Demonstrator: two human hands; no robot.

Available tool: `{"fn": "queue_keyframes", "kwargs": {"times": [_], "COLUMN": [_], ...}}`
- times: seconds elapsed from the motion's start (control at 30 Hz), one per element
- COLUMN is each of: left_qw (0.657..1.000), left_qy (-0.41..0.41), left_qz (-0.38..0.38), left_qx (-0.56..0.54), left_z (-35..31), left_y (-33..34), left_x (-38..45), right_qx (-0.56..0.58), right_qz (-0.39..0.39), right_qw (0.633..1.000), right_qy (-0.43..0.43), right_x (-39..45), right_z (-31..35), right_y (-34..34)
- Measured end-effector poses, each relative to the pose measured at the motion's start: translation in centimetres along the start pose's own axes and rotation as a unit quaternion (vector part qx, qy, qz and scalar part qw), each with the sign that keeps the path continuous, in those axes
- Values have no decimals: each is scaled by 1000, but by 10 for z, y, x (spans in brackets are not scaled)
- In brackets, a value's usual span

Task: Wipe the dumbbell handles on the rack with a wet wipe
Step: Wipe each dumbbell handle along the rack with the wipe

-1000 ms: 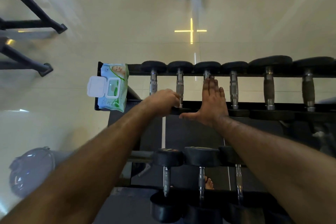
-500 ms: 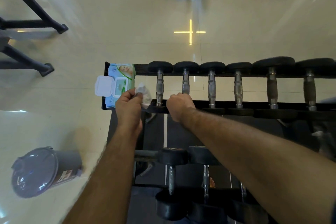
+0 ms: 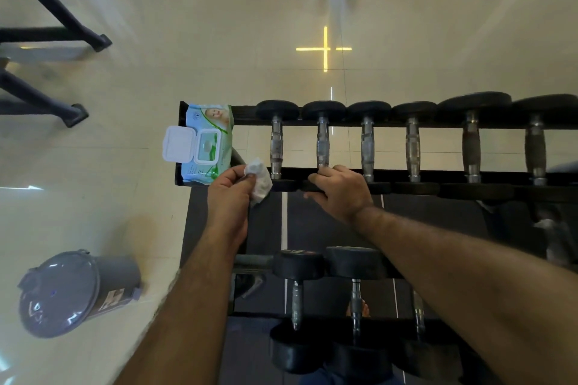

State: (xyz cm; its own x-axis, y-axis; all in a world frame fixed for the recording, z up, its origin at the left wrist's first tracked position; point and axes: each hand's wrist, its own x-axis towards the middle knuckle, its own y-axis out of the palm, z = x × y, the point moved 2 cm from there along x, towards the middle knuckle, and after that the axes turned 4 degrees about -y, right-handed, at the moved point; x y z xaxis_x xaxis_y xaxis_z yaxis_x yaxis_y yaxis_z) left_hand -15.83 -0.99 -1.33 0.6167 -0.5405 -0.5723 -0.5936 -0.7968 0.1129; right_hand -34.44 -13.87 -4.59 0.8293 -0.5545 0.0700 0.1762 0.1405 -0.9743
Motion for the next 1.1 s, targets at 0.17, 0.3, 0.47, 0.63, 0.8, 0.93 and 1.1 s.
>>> {"fn": "queue_keyframes", "kwargs": {"times": [0.17,0.3,0.47,0.63,0.8,0.93,1.1], "left_qw": [1000,1000,990,868,809,722,508], "left_qy": [2,0,59,306,366,437,500], "left_qz": [9,-23,-76,-58,-32,-21,178], "left_qx": [18,11,101,386,459,535,678], "left_z": [-11,-16,-12,-20,-1,20,16], "left_y": [26,42,73,127,173,183,159], "left_x": [8,17,43,51,61,71,74], "right_qx": [32,2,50,33,42,34,41], "right_qz": [34,-16,138,171,146,140,134], "right_qw": [999,998,967,961,967,971,973], "right_qy": [1,54,210,214,202,192,182], "right_x": [6,8,5,4,4,3,0], "right_z": [-13,-51,-75,-65,-67,-70,-70], "right_y": [-11,-30,-27,-12,-10,-8,-10]}}
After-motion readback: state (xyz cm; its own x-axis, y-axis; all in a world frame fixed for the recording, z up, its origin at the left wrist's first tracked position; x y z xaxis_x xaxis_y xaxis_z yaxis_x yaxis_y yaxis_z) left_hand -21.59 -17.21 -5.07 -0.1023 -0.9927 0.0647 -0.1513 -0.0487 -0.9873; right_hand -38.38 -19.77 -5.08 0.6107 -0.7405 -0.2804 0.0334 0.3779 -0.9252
